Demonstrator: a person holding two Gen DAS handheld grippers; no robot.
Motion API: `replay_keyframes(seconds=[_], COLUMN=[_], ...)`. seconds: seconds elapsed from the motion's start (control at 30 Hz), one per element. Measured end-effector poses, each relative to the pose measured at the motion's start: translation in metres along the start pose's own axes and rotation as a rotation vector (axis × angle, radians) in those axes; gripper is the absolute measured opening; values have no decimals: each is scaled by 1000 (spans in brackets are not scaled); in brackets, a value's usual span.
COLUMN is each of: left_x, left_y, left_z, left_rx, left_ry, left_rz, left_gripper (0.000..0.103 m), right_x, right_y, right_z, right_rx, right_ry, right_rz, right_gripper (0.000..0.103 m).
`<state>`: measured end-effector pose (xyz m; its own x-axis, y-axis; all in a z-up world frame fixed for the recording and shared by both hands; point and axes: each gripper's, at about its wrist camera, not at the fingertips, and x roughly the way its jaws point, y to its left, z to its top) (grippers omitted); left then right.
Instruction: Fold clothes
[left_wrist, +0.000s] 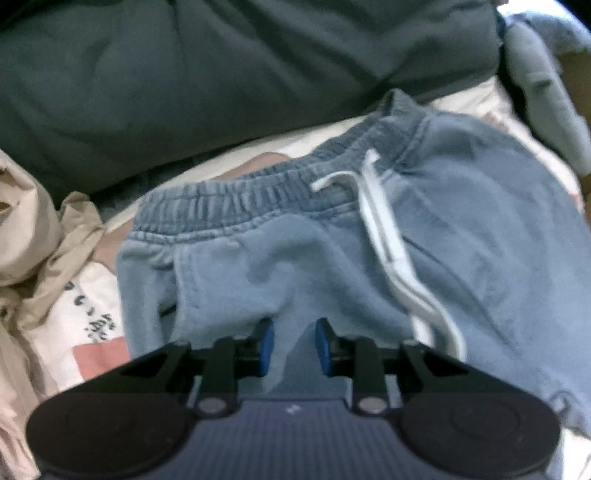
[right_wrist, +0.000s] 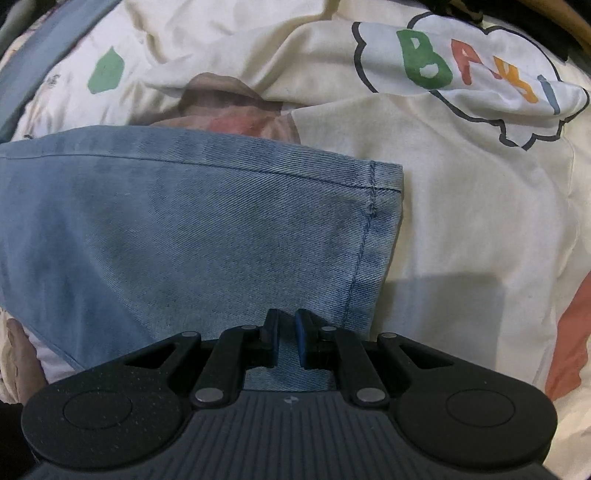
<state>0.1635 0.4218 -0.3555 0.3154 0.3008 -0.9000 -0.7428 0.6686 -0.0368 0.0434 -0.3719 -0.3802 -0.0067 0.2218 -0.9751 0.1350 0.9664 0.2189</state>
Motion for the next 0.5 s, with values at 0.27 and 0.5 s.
replay_keyframes(seconds=[0.27,0.5], left_x=[20,1], left_y=[39,33], left_z=[29,53], left_rx=[-115,-189], left_ry=[30,100], left_rz=[106,116], left_gripper=[17,31], right_x=[3,5], right_y=[8,-1], right_z=[6,15], right_rx=[51,69], right_ry=[31,74], right_rz=[-66,-37], right_gripper=[16,15])
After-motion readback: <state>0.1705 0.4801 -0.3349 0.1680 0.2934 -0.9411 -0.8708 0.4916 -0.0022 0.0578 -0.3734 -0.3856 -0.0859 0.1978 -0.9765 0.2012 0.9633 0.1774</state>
